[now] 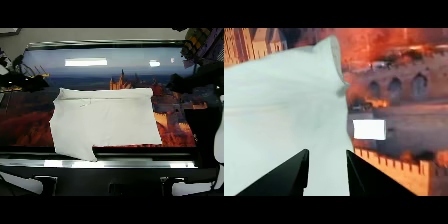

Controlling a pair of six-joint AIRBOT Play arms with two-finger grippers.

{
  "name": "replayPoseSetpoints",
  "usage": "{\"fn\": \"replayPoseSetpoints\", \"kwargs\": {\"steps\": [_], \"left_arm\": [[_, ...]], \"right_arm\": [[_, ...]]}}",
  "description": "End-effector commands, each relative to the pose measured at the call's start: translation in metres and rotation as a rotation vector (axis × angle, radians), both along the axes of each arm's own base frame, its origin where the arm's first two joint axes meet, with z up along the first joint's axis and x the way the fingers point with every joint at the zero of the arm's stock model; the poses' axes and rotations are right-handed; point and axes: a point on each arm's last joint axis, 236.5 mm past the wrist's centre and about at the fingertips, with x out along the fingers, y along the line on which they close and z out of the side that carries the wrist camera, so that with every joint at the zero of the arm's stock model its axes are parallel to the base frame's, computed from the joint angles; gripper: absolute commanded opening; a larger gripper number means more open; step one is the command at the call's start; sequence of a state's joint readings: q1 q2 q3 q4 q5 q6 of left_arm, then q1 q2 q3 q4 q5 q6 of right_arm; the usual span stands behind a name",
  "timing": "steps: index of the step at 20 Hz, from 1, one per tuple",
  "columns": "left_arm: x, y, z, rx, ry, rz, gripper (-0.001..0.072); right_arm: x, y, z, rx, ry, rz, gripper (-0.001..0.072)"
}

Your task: Fold the clothes and pants, and hang the long-sleeved shirts on hangers.

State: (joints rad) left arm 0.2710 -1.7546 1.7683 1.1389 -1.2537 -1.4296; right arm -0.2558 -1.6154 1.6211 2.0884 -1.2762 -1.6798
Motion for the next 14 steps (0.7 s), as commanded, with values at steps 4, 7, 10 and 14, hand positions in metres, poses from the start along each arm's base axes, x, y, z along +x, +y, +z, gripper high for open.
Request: {"fn": "replayPoseSetpoints", "kwargs": {"steps": [4, 7, 10, 14], "left_arm": [[-0.111, 0.041, 0.011, -0.105, 0.091, 0.167, 0.0407], [-0.166, 0.034, -0.011, -0.147, 0.139, 0.258, 0.0407], [-0.205, 0.018, -0.024, -0.159, 0.164, 0.283, 0.0407], [-0.224, 0.006, -0.031, -0.163, 0.175, 0.284, 0.0407]], "right_arm": [[-0.125, -0.029, -0.027, 0.062, 0.179, -0.002, 0.0324], [-0.196, -0.007, -0.079, 0.08, 0.341, -0.002, 0.0418], [-0.235, 0.01, -0.113, 0.117, 0.433, -0.006, 0.0417], [-0.247, 0.026, -0.138, 0.164, 0.425, -0.003, 0.0417]]}}
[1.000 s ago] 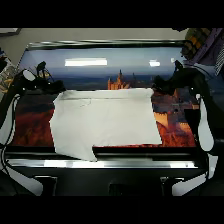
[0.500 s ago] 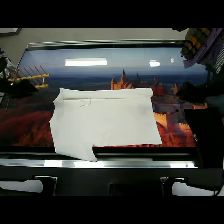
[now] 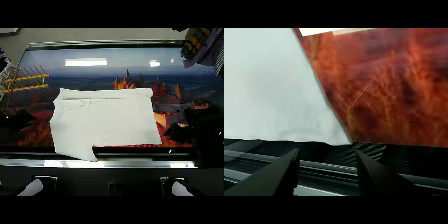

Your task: Fold the clothes and pants, and hang the long-sleeved shirts on hangers.

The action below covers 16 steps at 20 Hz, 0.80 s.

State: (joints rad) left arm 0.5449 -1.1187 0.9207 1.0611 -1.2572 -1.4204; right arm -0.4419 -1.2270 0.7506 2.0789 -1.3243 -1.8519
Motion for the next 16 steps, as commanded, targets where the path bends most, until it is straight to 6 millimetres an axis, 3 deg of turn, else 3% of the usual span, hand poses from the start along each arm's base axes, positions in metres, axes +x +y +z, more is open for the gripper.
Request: {"fn": "replayPoseSetpoints", "kwargs": {"steps": [1, 6, 11, 16], "left_arm": [[-0.018, -0.009, -0.008, -0.011, 0.012, 0.014, 0.0407], [-0.018, -0.009, -0.009, -0.013, 0.013, 0.014, 0.0407], [-0.018, -0.009, -0.01, -0.014, 0.017, 0.014, 0.0408], [-0.019, -0.009, -0.01, -0.014, 0.017, 0.014, 0.0408]], "right_arm": [[-0.016, 0.013, -0.022, 0.026, -0.001, -0.003, 0.0417], [-0.016, 0.01, -0.034, 0.002, -0.021, -0.013, 0.0417], [-0.001, 0.015, -0.031, 0.03, -0.072, -0.06, 0.0416], [-0.013, 0.028, -0.036, 0.106, 0.01, -0.054, 0.0413]]}}
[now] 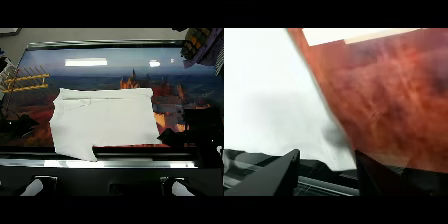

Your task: Fold the clothes and pants, and hang the long-sleeved shirts on hangers.

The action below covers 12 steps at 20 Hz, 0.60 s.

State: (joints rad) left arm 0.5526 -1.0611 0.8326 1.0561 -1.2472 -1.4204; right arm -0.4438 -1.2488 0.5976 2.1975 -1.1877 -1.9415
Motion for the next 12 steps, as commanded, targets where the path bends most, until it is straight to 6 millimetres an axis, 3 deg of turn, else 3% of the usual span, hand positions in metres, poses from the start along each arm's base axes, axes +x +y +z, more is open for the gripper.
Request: {"fn": "replayPoseSetpoints", "kwargs": {"steps": [1, 6, 9, 12], "left_arm": [[0.0, 0.0, 0.0, 0.001, 0.0, 0.001, 0.0409], [-0.001, 0.0, -0.001, -0.001, 0.003, 0.0, 0.041], [-0.01, -0.005, -0.012, -0.02, 0.034, 0.0, 0.041], [-0.022, -0.013, -0.027, -0.046, 0.077, 0.002, 0.041]], "right_arm": [[-0.002, 0.006, -0.002, 0.038, 0.027, -0.007, 0.0407], [0.001, 0.007, -0.002, 0.044, 0.028, -0.03, 0.0348], [-0.003, 0.009, -0.005, 0.048, 0.043, -0.047, 0.0337], [-0.01, 0.013, -0.011, 0.055, 0.057, -0.047, 0.0171]]}}
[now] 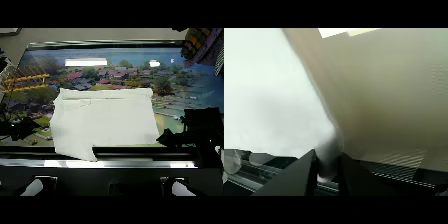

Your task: Fold the clothes and pants, and hang the long-sleeved shirts on hangers.

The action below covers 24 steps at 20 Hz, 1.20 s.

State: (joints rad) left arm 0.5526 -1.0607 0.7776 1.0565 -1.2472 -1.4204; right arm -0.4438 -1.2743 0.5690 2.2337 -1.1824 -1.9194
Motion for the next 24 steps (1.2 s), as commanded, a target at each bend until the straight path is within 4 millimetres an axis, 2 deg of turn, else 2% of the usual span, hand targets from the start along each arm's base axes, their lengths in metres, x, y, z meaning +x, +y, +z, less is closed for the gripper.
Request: {"fn": "replayPoseSetpoints", "kwargs": {"steps": [1, 3, 9, 14, 24], "left_arm": [[-0.014, -0.008, -0.016, -0.027, 0.046, 0.002, 0.041], [-0.022, -0.013, -0.026, -0.043, 0.071, 0.0, 0.041], [-0.052, -0.034, -0.052, -0.097, 0.142, -0.018, 0.0409], [-0.07, -0.046, -0.065, -0.134, 0.192, -0.02, 0.0409], [-0.087, -0.06, -0.079, -0.178, 0.235, -0.003, 0.0409]], "right_arm": [[-0.005, 0.003, -0.004, 0.008, 0.009, 0.0, 0.0118], [-0.003, 0.003, -0.004, 0.004, -0.007, 0.003, 0.0034], [-0.001, 0.003, -0.004, 0.005, -0.012, -0.002, 0.0033], [-0.002, 0.003, -0.003, 0.008, -0.01, -0.001, 0.0033], [-0.001, 0.004, -0.003, 0.013, -0.013, -0.006, 0.0033]]}}
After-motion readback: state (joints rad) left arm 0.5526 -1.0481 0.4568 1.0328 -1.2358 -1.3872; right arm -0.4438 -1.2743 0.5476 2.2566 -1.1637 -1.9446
